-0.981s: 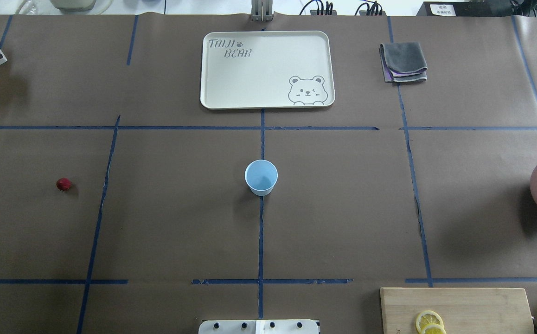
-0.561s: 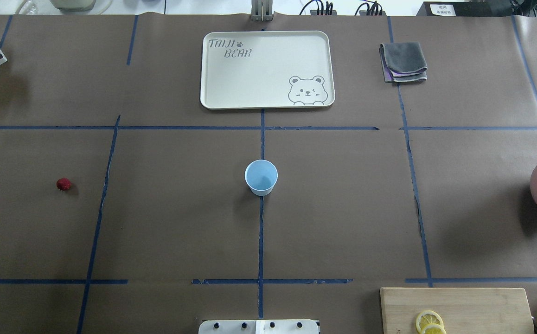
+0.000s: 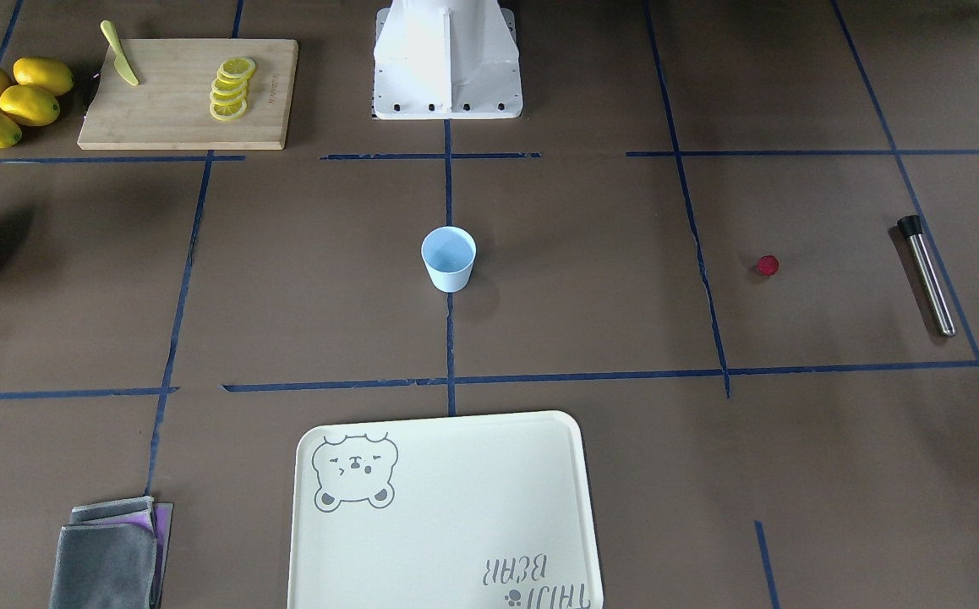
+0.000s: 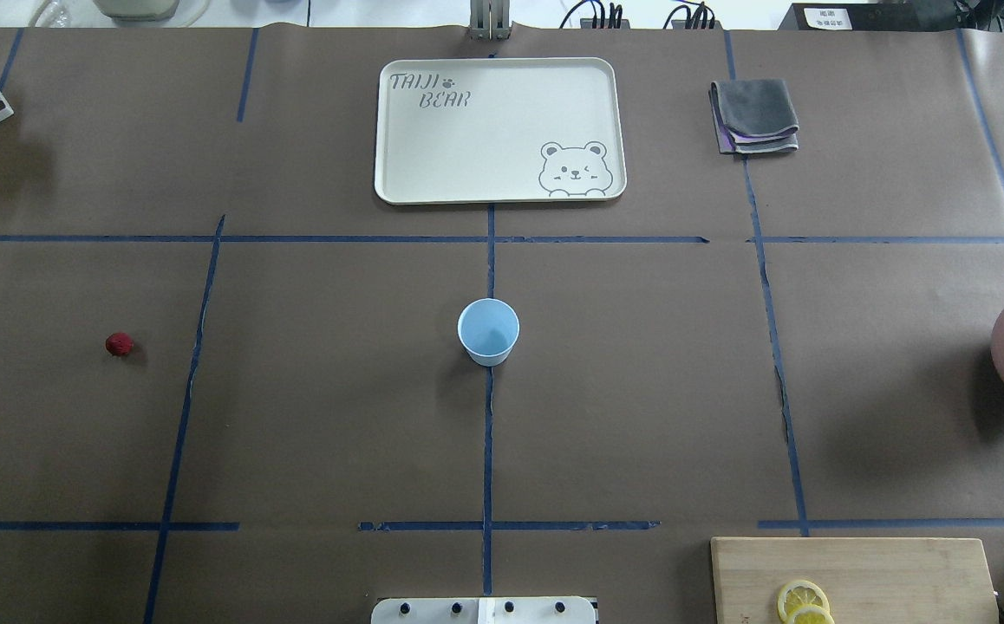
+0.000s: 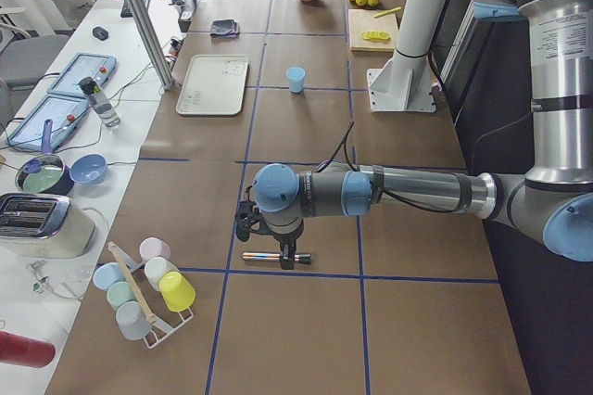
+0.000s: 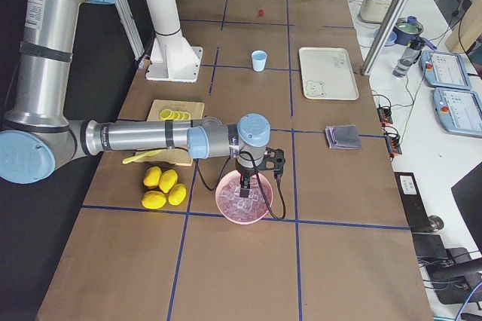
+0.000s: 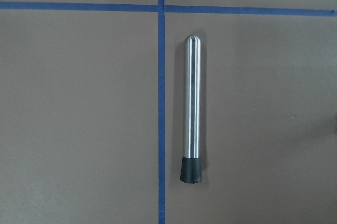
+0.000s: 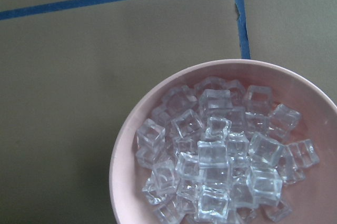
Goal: Mash ice and strawberries in cup
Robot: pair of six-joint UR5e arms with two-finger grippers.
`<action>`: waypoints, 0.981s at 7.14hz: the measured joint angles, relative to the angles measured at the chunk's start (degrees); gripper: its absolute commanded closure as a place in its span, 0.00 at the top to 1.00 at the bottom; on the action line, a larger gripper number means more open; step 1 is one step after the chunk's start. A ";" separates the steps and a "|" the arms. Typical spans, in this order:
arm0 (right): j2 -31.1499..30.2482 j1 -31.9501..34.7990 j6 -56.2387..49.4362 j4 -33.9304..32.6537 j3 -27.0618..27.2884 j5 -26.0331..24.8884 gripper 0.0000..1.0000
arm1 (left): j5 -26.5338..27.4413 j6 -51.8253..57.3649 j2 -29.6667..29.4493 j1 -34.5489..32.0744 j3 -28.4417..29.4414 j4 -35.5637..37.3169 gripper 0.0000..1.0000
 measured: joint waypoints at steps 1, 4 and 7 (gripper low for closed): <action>-1.05 -1.96 5.32 3.05 -0.34 -1.61 0.94 | -0.04 0.04 0.00 0.02 0.02 -0.01 1.00; -2.14 -3.36 9.76 6.97 -4.47 -2.76 0.88 | -0.13 0.07 -0.01 0.04 -0.01 -0.06 1.00; -2.08 -4.21 11.19 8.39 -6.40 -2.74 0.85 | -0.14 0.07 -0.04 0.04 -0.17 -0.07 1.00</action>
